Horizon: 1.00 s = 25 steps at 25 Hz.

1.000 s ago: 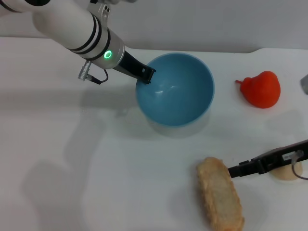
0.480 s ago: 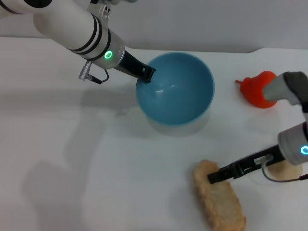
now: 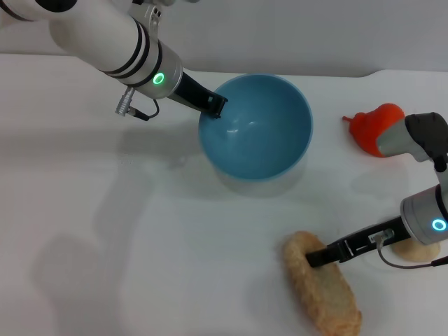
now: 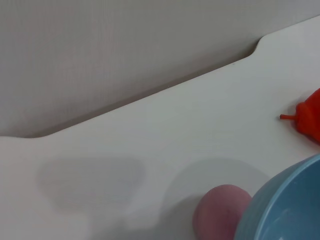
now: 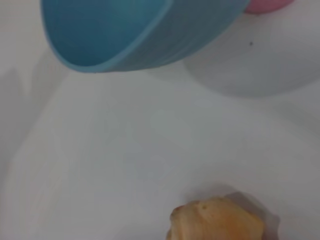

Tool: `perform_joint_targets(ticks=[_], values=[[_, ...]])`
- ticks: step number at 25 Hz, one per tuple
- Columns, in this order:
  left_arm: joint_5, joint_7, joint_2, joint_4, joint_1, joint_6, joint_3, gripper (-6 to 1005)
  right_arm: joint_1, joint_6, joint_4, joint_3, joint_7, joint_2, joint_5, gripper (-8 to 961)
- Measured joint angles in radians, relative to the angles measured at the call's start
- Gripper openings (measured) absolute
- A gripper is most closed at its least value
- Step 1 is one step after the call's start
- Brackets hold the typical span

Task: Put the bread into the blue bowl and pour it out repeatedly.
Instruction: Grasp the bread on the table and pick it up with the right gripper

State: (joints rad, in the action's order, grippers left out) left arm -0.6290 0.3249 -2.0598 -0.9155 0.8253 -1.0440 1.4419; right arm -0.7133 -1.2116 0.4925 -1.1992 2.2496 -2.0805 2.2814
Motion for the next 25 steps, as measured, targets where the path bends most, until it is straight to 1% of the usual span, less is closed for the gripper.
perform_joint_targets(ticks=[4,8,10,15,18,20,25], values=[[0.000,0.000,0.000,0.002,0.000,0.010,0.001,-1,0.005,-0.004,0.013,-0.006,-0.005,0.002,-0.003,460],[0.000,0.000,-0.001,0.003,-0.001,0.011,0.002,-2,0.027,-0.021,0.059,-0.005,-0.007,0.004,-0.011,384],[0.000,0.000,-0.002,0.004,-0.001,0.011,0.002,-1,0.053,-0.045,0.104,-0.002,-0.012,0.007,-0.030,346],[0.000,0.000,-0.001,0.005,-0.002,0.012,0.002,-1,0.150,-0.134,0.260,0.017,-0.054,0.014,-0.103,290],[0.006,0.000,0.000,0.013,-0.002,0.018,0.002,-1,0.188,-0.216,0.335,0.097,-0.073,0.014,-0.108,245],[0.017,0.000,0.000,0.030,0.001,0.020,0.002,-1,0.204,-0.280,0.362,0.159,-0.106,0.013,-0.123,238],[0.024,-0.005,-0.001,0.068,0.013,0.009,0.034,-1,0.227,-0.401,0.406,0.283,-0.223,0.015,-0.235,220]])
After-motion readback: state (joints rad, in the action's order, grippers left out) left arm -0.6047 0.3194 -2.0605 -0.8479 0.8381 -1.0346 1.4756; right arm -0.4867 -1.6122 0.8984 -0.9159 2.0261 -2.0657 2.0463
